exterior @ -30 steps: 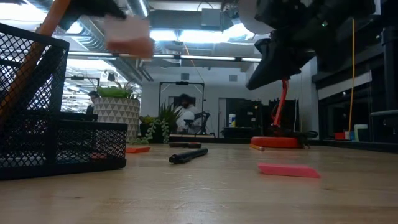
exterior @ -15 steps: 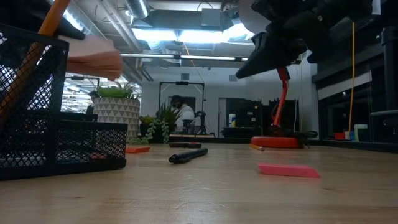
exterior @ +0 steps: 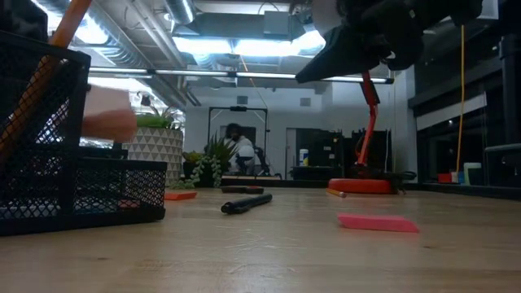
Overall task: Pick and place office supplies into organizer
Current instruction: Put the pink sticky notes into the black desk organizer
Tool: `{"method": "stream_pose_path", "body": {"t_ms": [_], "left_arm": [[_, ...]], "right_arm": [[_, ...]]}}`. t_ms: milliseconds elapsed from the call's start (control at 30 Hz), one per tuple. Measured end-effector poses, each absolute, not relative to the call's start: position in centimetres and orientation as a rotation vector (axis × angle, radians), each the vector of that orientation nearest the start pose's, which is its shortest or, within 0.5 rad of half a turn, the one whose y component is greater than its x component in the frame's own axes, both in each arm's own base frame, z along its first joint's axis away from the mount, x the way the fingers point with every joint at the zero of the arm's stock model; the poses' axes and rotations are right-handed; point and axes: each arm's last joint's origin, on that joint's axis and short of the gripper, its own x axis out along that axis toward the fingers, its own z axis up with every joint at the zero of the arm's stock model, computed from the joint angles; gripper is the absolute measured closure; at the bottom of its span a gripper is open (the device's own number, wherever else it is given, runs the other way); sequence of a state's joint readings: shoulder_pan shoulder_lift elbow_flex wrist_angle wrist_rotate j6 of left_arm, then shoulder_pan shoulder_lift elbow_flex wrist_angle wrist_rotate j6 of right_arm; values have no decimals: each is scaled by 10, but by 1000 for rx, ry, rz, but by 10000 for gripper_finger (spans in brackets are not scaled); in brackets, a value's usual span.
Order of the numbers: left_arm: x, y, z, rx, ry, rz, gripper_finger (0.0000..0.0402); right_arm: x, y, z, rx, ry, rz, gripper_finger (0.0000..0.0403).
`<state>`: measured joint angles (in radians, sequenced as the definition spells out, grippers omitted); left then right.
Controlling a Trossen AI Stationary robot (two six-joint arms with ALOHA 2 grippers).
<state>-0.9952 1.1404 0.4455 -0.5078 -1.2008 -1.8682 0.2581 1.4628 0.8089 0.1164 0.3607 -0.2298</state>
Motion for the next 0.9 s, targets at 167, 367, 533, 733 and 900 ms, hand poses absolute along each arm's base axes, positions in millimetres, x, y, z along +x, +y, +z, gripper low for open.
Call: {"method": "stream_pose_path", "body": {"t_ms": [167,367,533,733,900], "left_arm": [[110,-122,157,-773,225,548,395],[105,-127,157,-831,243,517,395],[104,-127,157,-871,241,519,395],[108,-130,152,-890,280,535,395],[112,-137,146,-911,292,529,395]], "right_arm": [[297,67,216,-377,523,-46,403],[297,67,216,-372,521,-47,403],[297,67,217,-372,516,-48,403],[297,67,217,-374,516,-47,403],[297,67,217,-378,516,-46,403]]}}
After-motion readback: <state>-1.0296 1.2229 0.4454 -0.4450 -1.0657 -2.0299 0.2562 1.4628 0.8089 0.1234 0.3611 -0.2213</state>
